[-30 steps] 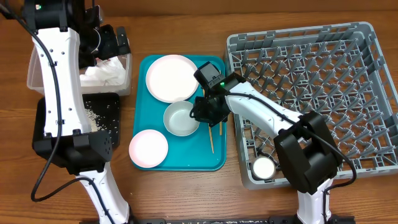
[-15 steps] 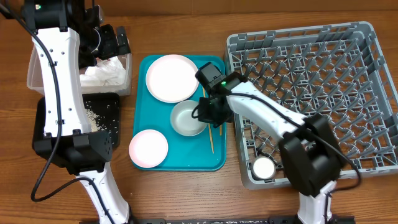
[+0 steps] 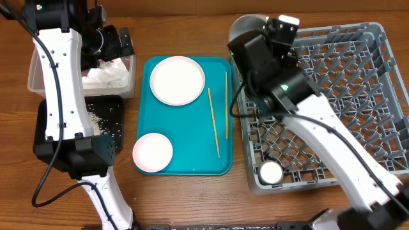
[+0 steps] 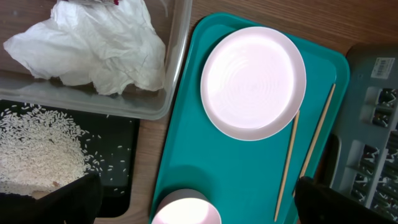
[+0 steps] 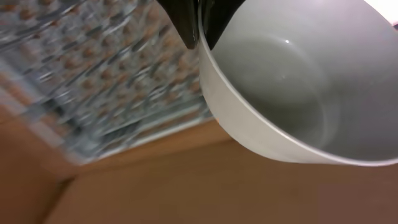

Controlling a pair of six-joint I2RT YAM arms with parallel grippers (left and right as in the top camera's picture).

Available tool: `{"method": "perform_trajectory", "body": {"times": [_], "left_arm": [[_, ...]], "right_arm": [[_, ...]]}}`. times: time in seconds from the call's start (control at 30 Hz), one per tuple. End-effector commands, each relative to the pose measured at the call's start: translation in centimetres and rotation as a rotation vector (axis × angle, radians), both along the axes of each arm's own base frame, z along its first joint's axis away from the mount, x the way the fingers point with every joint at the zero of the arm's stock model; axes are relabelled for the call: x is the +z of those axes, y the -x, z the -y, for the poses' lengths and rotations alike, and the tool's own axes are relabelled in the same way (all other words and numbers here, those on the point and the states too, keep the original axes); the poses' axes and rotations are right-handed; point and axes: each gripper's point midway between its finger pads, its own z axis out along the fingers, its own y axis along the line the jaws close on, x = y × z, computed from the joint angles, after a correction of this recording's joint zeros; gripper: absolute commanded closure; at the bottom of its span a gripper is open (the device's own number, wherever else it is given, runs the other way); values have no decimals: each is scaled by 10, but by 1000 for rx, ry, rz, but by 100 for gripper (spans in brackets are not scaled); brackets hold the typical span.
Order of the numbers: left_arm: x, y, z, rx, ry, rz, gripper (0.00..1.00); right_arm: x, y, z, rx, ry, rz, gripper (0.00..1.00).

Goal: Sort waste into correct bins and load items into the dishwasher
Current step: 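Carry the grey bowl into the rack's back row and release it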

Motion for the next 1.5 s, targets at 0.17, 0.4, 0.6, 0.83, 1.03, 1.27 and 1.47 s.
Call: {"method": "perform_trajectory", "body": {"times": [0.17,0.4,0.6,0.83,1.03,1.27,1.47], "left_arm": [[5,2,2,3,12,9,0],[5,2,2,3,12,9,0],[5,2,2,3,12,9,0],[5,2,2,3,12,9,0],[5,2,2,3,12,9,0],[5,2,2,3,12,9,0],[5,2,2,3,12,9,0]], "right_arm": [[-39,-37,63,-250,560,-97,96],[-77,-48,59,-258,650,-160,96],[-117,-56,43,-154,585,-246,96],[-126,-55,27,-95,549,-265,96],[-145,-53,8,2,473,-321,89],[-153,-42,-9,68,471,-364,63],[-158,-24,-29,136,476,-427,37]]}}
